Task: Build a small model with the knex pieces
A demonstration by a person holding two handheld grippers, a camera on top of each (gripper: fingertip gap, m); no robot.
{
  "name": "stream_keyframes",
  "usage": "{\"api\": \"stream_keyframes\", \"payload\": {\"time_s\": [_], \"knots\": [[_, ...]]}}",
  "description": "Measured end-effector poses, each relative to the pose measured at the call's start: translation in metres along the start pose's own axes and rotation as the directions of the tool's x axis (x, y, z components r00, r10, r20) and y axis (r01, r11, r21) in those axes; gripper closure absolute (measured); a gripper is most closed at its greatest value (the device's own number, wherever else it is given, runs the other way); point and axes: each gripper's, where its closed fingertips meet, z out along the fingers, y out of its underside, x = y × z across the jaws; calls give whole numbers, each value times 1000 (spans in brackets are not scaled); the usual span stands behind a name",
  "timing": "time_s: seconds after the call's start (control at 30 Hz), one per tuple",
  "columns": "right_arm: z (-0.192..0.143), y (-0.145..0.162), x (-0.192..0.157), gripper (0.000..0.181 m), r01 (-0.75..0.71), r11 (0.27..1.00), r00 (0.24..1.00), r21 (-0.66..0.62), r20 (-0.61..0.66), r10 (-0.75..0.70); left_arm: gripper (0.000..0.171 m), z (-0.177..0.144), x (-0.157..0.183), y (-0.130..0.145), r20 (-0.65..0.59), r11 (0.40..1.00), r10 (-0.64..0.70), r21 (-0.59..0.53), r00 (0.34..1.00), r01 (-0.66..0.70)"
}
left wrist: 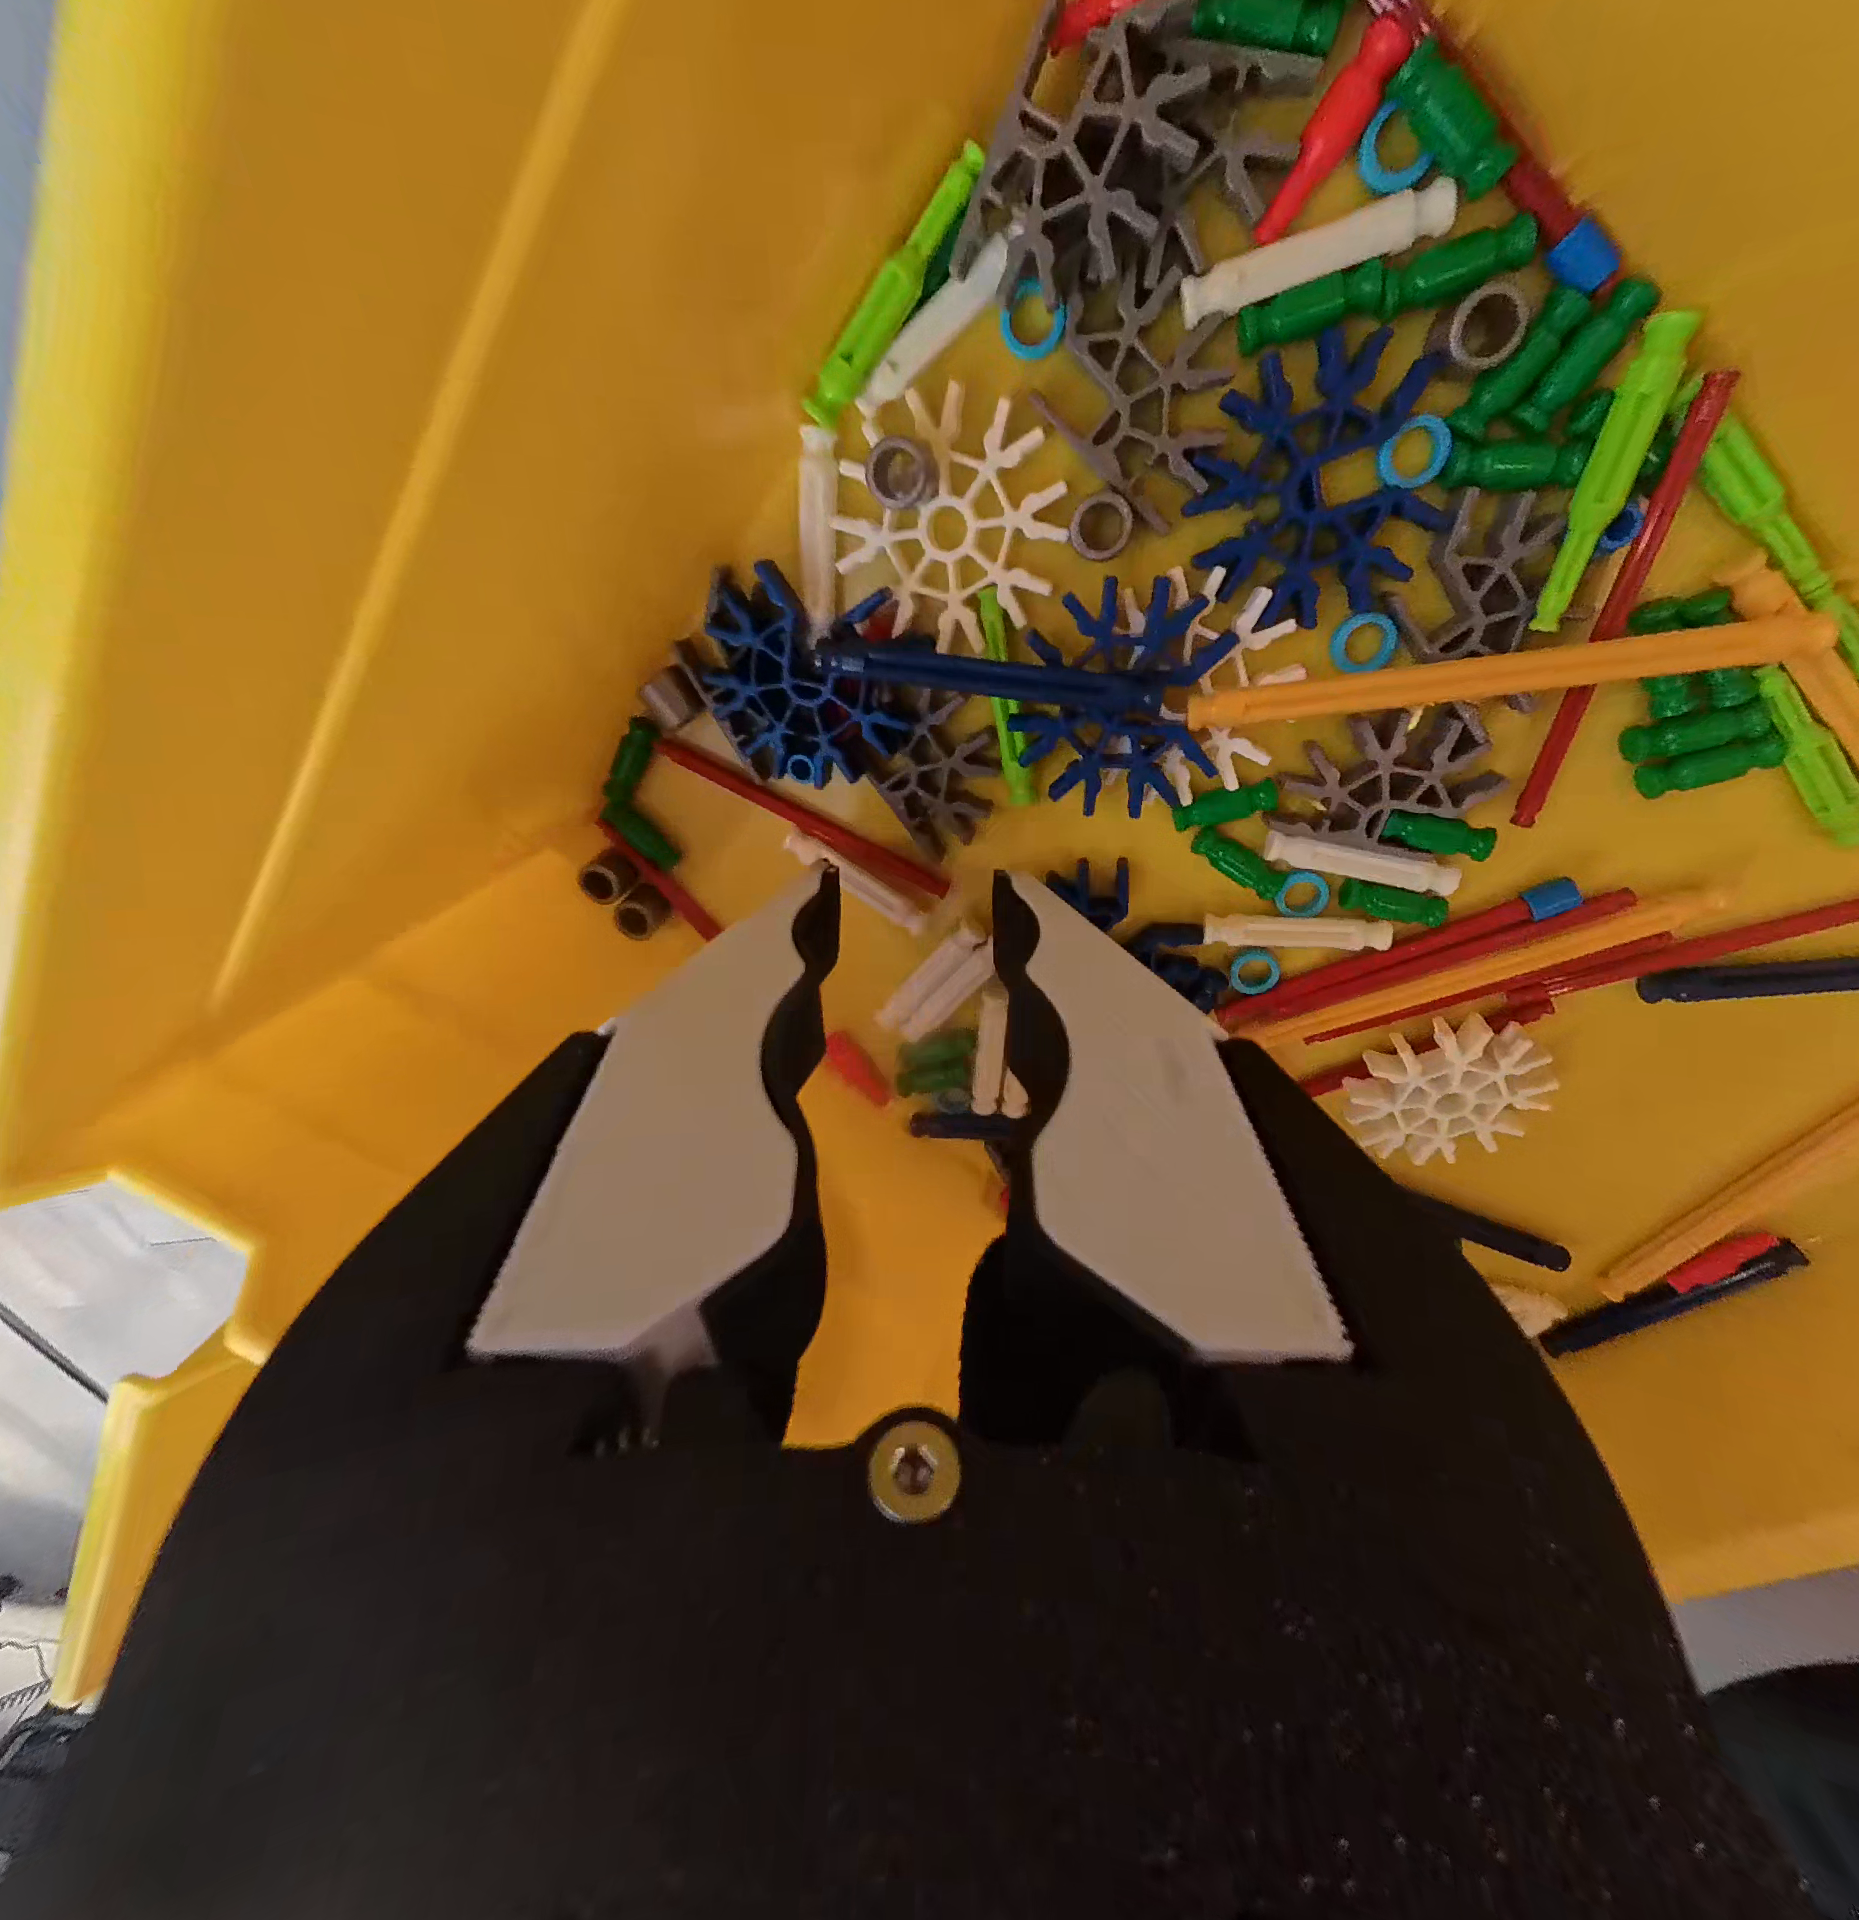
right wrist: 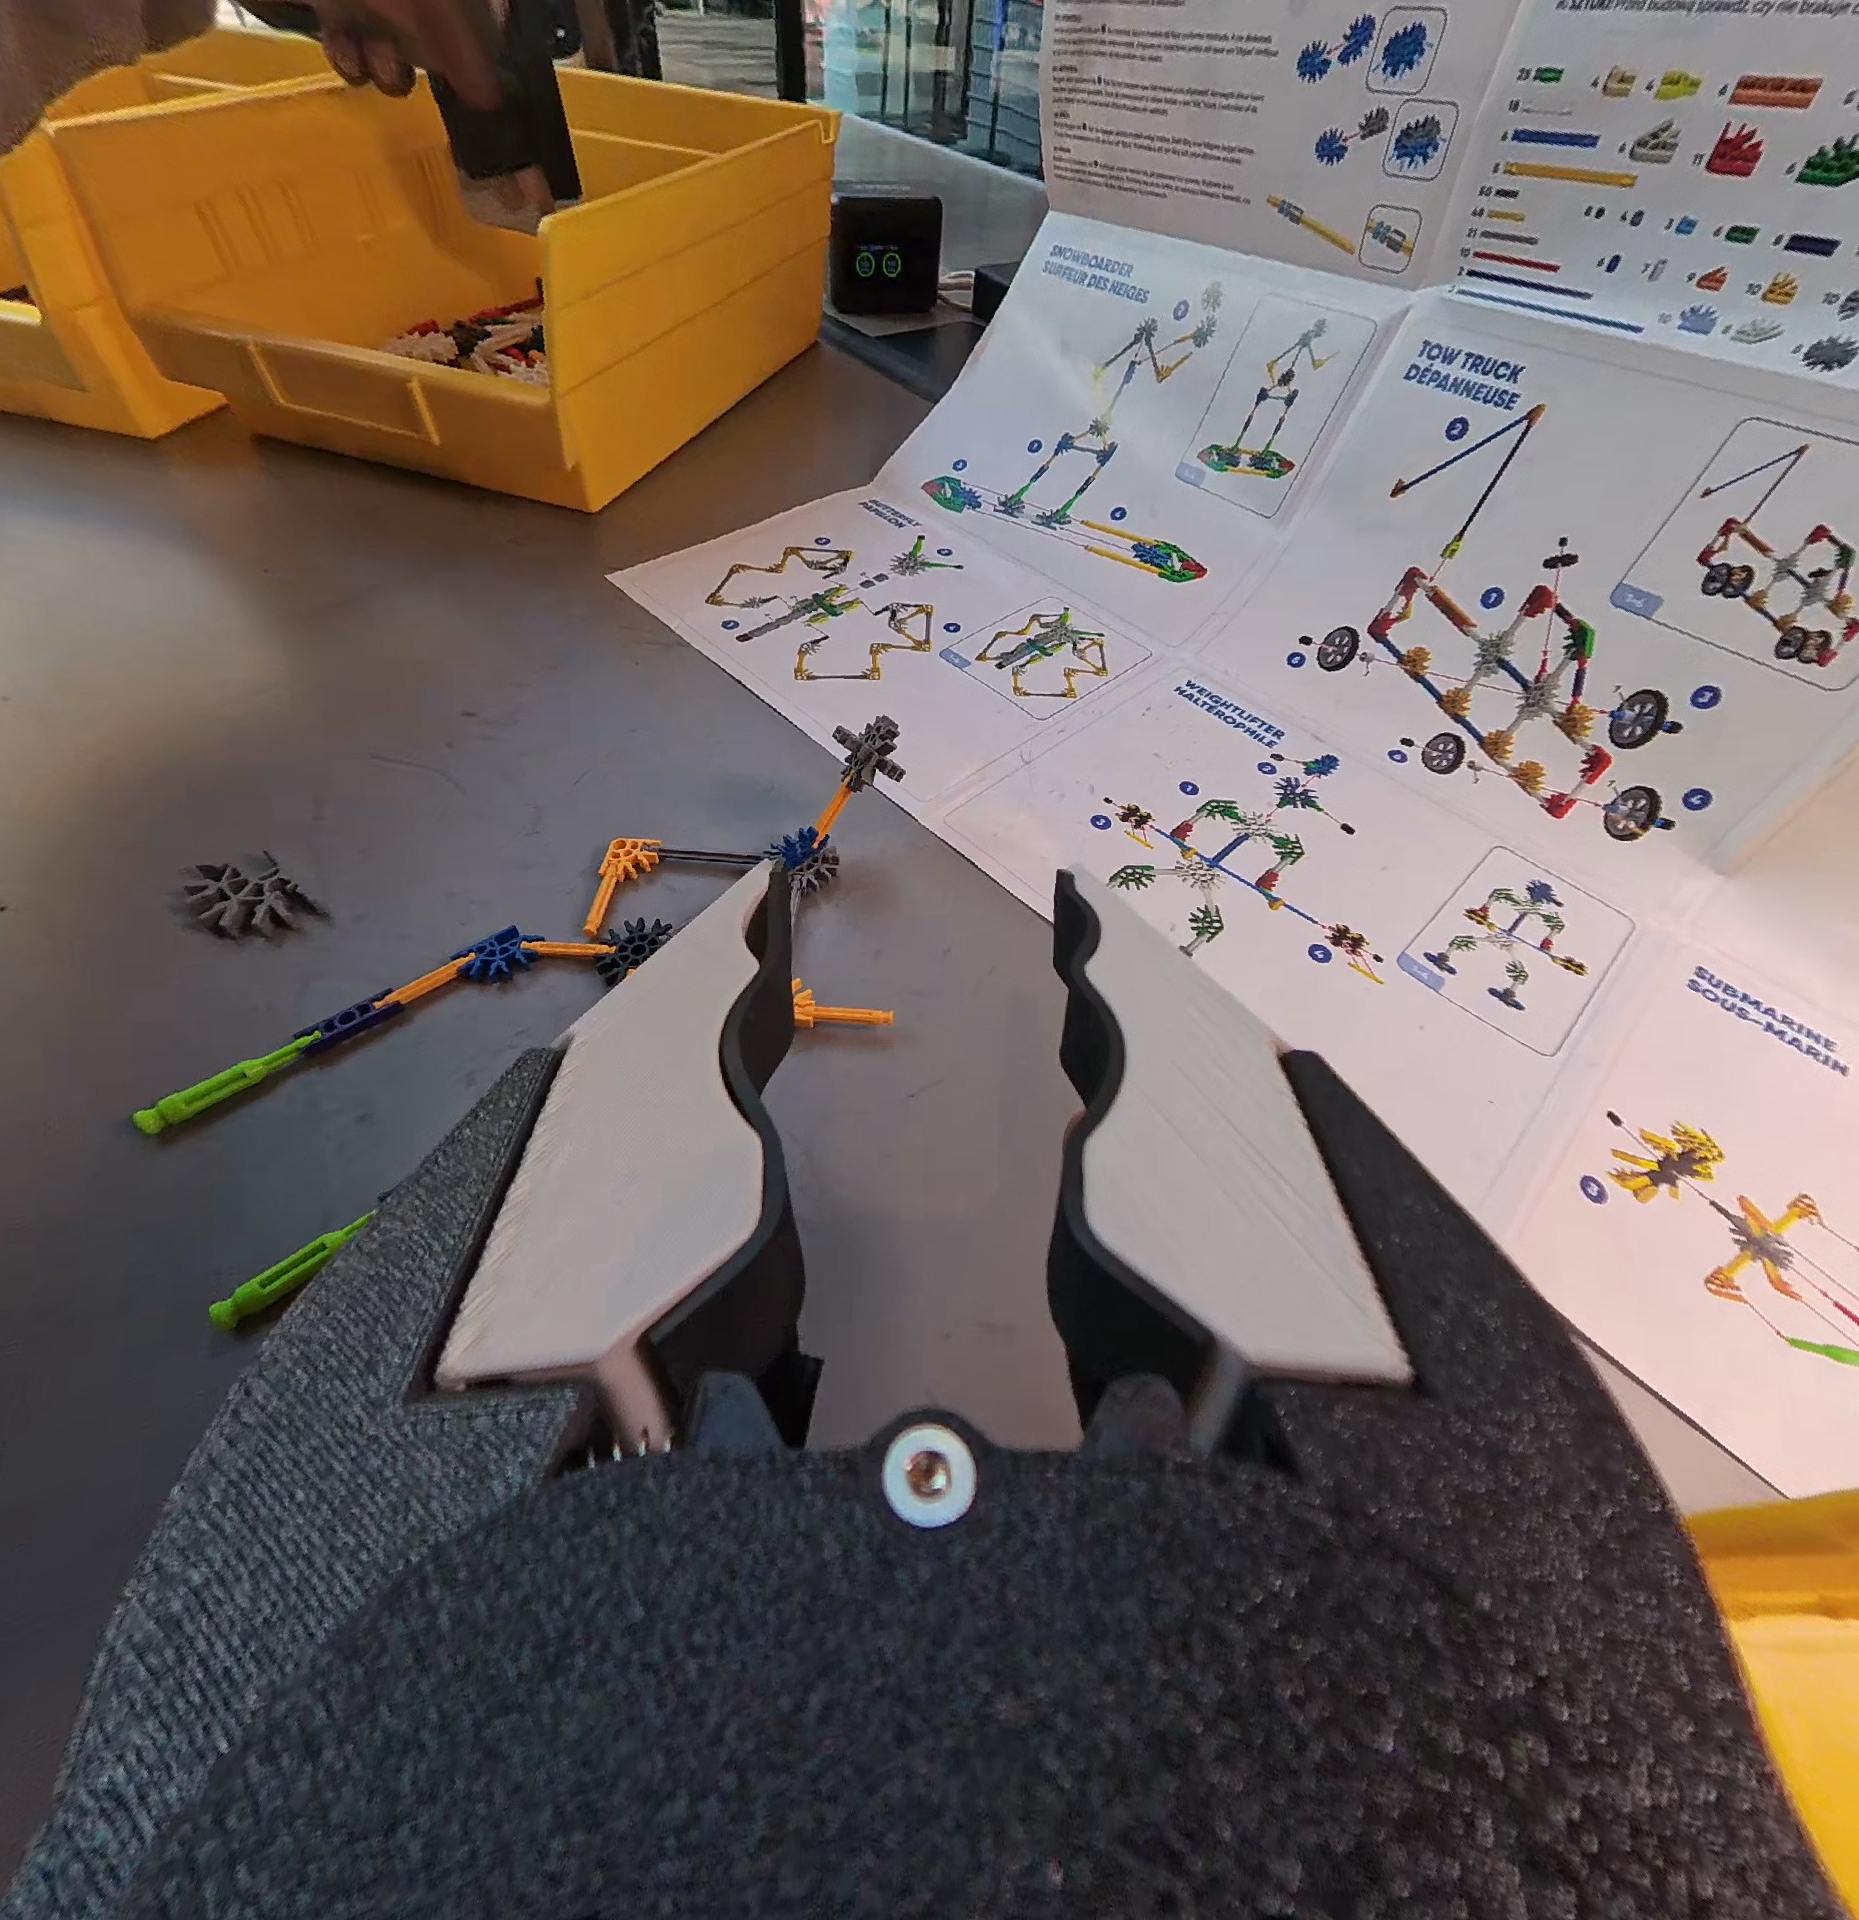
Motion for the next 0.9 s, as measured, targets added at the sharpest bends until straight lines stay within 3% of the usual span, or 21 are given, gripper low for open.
{"api": "stream_keyframes", "payload": {"time_s": [0.17,0.23,0.43,0.67,0.77,0.9], "knots": [[1,1,0,132,-11,1000,1000,-8,10,12,144,8,0,-5,-32,999,-33,0,999,34],[1,1,0,132,-14,1000,1000,-8,12,14,159,10,-2,-8,-42,999,-49,1,998,49],[1,2,0,132,-21,1000,1000,-11,16,21,162,7,-2,-6,-44,1000,-10,-29,999,9],[0,0,-5,133,32,999,999,0,16,-32,162,-53,7,22,10,990,133,-49,991,-132],[-1,0,-8,133,62,998,998,3,14,-62,162,-95,43,23,-36,969,238,74,970,-235],[-3,-3,-13,133,98,995,995,21,17,-98,162,-142,150,23,-114,842,469,358,876,-404]]}}
